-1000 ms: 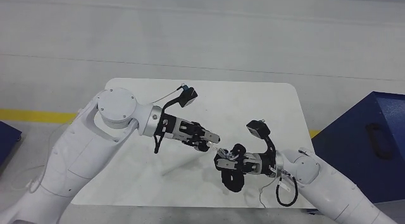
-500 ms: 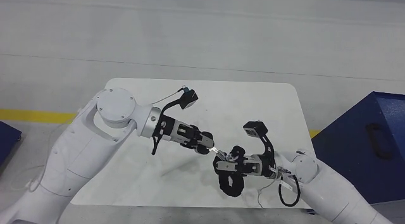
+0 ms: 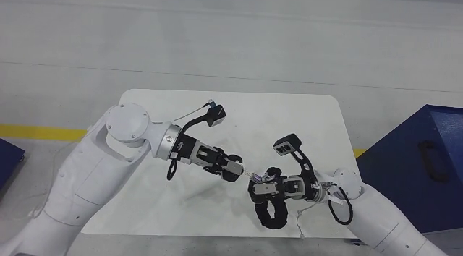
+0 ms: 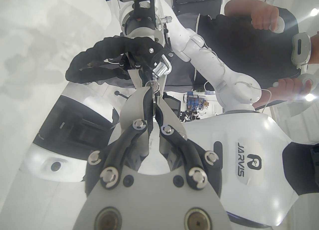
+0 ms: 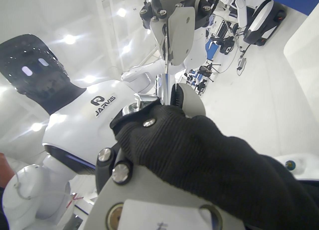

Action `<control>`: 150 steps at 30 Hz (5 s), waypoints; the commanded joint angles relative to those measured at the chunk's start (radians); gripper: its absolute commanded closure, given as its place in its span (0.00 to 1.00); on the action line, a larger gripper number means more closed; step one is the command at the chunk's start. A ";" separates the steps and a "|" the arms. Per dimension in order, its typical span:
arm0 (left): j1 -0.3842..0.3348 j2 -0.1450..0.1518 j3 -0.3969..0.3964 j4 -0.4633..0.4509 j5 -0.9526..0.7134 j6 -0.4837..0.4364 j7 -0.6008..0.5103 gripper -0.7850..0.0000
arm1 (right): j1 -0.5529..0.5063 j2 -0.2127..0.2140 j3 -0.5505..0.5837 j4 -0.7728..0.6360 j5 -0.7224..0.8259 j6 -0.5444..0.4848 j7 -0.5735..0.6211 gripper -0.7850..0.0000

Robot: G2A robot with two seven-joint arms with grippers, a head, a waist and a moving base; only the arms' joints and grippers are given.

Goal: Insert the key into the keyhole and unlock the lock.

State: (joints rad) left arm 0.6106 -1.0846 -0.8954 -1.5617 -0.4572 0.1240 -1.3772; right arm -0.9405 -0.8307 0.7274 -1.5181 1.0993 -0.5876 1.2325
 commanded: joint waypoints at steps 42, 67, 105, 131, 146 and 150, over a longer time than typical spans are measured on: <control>0.056 -0.002 -0.001 -0.024 0.037 0.009 0.137 0.97 | -0.084 -0.115 0.210 0.066 -0.302 -0.047 -0.074 1.00; -0.052 -0.048 0.091 0.165 -0.071 0.306 0.210 0.00 | -0.167 -0.107 0.246 -0.084 -0.464 -0.090 -0.090 1.00; -0.221 -0.244 0.357 0.560 -0.179 0.201 0.053 0.62 | -0.244 -0.075 0.358 -0.184 -0.429 -0.035 -0.035 1.00; -0.131 -0.183 0.152 0.338 -0.150 0.141 0.141 0.03 | -0.140 -0.116 0.267 0.018 -0.430 -0.052 -0.052 1.00; -0.123 -0.177 0.139 0.310 -0.108 0.137 0.180 0.00 | -0.140 -0.116 0.275 0.027 -0.452 -0.005 -0.098 1.00; -0.089 -0.170 0.110 0.303 -0.117 0.121 0.230 0.00 | -0.080 -0.100 0.310 0.024 -0.728 0.091 -0.064 1.00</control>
State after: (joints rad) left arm 0.5075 -1.2581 -0.7719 -1.2550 -0.5693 0.2496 -1.1655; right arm -1.0384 -0.9360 1.0267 -1.4906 0.4776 -0.5252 1.1470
